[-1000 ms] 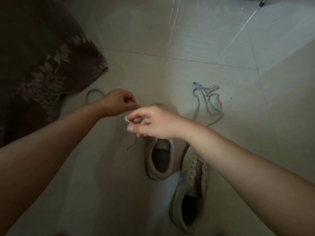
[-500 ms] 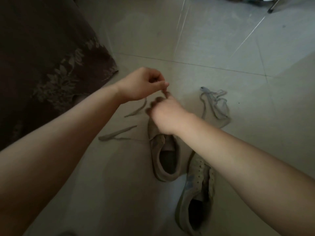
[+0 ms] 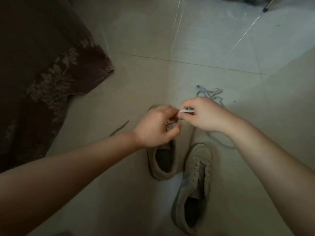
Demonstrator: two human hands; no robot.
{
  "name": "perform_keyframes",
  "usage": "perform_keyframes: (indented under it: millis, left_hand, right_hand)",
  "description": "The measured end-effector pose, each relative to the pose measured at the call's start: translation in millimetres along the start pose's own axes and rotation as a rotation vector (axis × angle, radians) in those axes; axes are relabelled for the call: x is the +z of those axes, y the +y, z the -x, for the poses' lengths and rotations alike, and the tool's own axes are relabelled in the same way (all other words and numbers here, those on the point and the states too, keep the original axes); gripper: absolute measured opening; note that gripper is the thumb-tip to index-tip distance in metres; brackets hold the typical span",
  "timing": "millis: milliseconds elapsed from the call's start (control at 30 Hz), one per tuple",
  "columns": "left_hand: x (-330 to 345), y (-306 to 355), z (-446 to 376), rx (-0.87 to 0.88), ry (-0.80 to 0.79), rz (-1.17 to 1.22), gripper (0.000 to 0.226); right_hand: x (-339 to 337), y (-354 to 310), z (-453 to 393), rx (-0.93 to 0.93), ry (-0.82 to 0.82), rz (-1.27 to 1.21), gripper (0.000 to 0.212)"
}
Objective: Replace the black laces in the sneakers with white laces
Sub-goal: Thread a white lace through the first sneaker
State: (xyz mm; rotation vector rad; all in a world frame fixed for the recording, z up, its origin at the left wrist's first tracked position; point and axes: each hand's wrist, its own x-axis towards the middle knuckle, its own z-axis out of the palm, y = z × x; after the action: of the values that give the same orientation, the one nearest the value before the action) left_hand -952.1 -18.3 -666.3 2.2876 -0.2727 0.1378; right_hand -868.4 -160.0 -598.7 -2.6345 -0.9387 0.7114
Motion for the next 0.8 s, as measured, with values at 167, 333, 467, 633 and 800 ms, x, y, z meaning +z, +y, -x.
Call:
perform_keyframes:
  millis: [167, 333, 467, 633, 800]
  left_hand:
    - [10, -12, -5, -0.140, 0.088, -0.123, 0.034]
    - [3, -35, -3, -0.518, 0.180, -0.309, 0.016]
    - [10, 0, 10, -0.049, 0.278, -0.391, 0.014]
    - [33, 25, 14, -0.242, 0.064, -0.043, 0.031]
    - [44, 16, 21, -0.245, -0.005, 0.098, 0.032]
  right_hand:
    - [2, 13, 5, 0.126, -0.039, -0.359, 0.023]
    - [14, 28, 8, 0.202, -0.071, -0.341, 0.025]
    - [34, 19, 6, 0.234, -0.017, -0.657, 0.022]
    - [34, 2, -2, 0.362, 0.006, -1.608, 0.023]
    - [14, 9, -10, 0.343, 0.140, -1.964, 0.028]
